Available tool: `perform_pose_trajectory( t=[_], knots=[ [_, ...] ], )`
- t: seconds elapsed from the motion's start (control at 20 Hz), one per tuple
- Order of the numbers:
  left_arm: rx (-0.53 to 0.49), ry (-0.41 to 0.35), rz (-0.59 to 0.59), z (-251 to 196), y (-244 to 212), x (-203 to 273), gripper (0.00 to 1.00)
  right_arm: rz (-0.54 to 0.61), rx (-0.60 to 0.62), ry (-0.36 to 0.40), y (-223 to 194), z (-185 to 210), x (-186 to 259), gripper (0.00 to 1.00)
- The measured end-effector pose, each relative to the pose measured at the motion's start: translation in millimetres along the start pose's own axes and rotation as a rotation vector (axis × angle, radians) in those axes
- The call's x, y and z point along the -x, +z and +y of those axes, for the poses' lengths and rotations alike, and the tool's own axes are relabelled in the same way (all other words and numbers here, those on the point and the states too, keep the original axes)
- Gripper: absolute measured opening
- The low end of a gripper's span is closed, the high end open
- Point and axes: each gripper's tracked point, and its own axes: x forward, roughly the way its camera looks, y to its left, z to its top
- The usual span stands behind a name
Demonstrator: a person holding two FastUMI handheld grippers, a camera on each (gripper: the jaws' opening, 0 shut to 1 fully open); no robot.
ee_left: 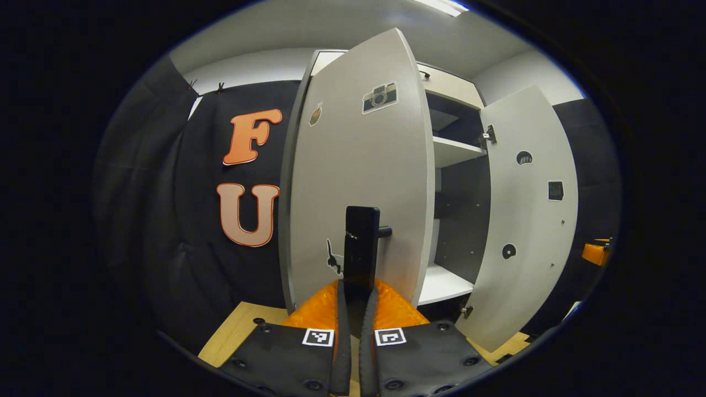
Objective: Open the right door of the double-door shoe cabinet with the right hand, and open the left door with the left hand.
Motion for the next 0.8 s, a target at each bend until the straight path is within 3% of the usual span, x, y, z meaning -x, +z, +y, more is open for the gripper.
perform_pose_trajectory(
  t=[0.2,0.25,0.8],
  knots=[
    [-0.005,0.024,0.002,9,0,3,0.13,-0.015,0.007,0.022,3,16,2,0.93],
    [-0.013,0.034,0.001,13,1,4,0.08,-0.017,0.007,0.026,4,18,3,0.93],
    [0.013,0.077,0.002,32,2,11,0.07,-0.038,0.043,0.073,13,46,1,0.93]
  ],
)
